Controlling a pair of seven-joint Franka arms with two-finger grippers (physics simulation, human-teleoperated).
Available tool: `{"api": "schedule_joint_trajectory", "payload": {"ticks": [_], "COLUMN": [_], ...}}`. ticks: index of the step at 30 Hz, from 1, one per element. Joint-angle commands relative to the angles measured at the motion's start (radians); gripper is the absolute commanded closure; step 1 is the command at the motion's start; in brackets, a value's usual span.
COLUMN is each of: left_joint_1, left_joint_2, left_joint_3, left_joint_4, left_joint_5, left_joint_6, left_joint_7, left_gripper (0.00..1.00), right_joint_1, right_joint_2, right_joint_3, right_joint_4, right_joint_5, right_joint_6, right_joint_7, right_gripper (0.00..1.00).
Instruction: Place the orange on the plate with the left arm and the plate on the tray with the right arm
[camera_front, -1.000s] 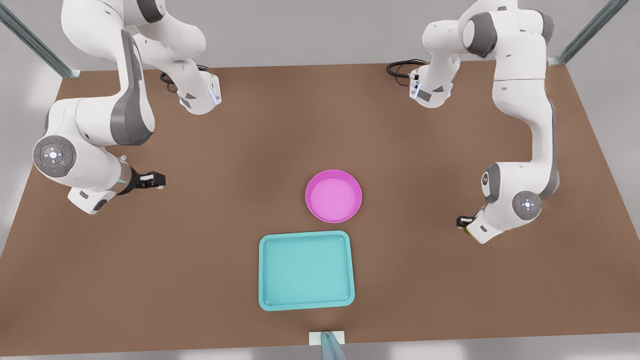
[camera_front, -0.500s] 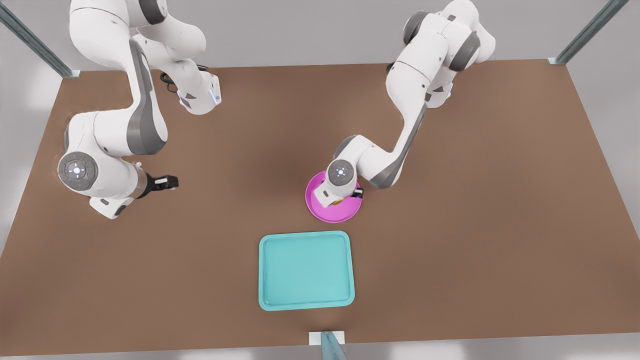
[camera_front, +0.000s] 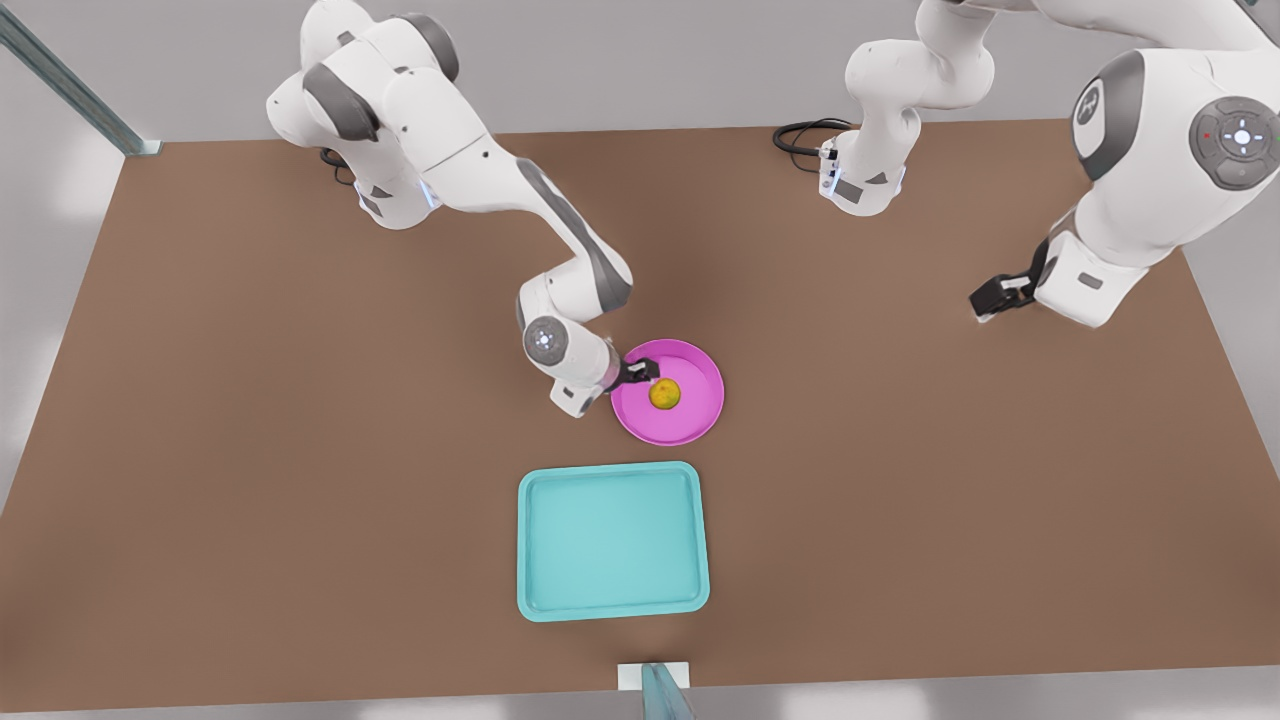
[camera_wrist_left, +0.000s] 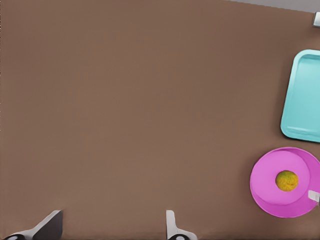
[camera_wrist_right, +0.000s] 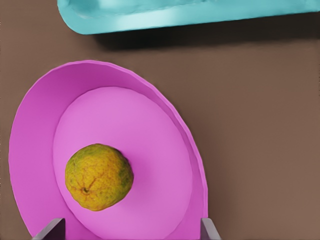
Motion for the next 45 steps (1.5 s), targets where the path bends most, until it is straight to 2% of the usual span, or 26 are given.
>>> {"api": "schedule_joint_trajectory", "payload": {"ticks": [1,24,25,26,27,28,31,34,36,45], "left_joint_1": [0.002,-0.001,0.0,0.0,-0.001,0.0,0.0,0.0,0.0,0.0], "left_joint_2": [-0.004,-0.003,-0.003,-0.003,-0.004,-0.004,-0.003,0.0,0.0,-0.003], "left_joint_3": [0.004,0.004,0.004,0.004,0.004,0.003,0.003,0.004,0.004,0.006], "left_joint_4": [0.001,0.01,0.01,0.01,0.01,0.01,0.019,0.022,0.022,0.022], "left_joint_5": [0.008,0.001,0.001,0.001,-0.001,-0.001,-0.002,-0.001,-0.001,-0.001], "left_joint_6": [-0.051,-0.082,-0.082,-0.082,-0.084,-0.084,-0.084,-0.084,-0.084,-0.093], "left_joint_7": [0.166,0.16,0.16,0.161,0.161,0.164,0.164,0.164,0.163,0.164], "left_gripper": [0.0,0.0,0.0,0.0,0.0,0.0,0.0,0.0,0.0,0.0], "right_joint_1": [-0.019,-0.028,-0.03,-0.033,-0.035,-0.036,-0.041,-0.05,-0.051,-0.071], "right_joint_2": [0.007,0.088,0.088,0.087,0.087,0.087,0.088,0.088,0.087,0.027], "right_joint_3": [0.001,0.062,0.063,0.063,0.063,0.065,0.065,0.065,0.065,0.096], "right_joint_4": [0.005,-0.003,-0.003,0.0,0.0,0.0,-0.003,0.0,0.001,0.018], "right_joint_5": [0.032,0.032,0.032,0.032,0.032,0.032,0.034,0.034,0.034,0.048], "right_joint_6": [0.169,0.157,0.151,0.139,0.139,0.133,0.126,0.106,0.106,0.108], "right_joint_7": [0.236,-0.063,-0.065,-0.065,-0.065,-0.065,-0.081,-0.081,-0.103,-0.106], "right_gripper": [0.0,0.0,0.04,0.26,0.42,0.49,0.55,0.71,0.77,0.79]}}
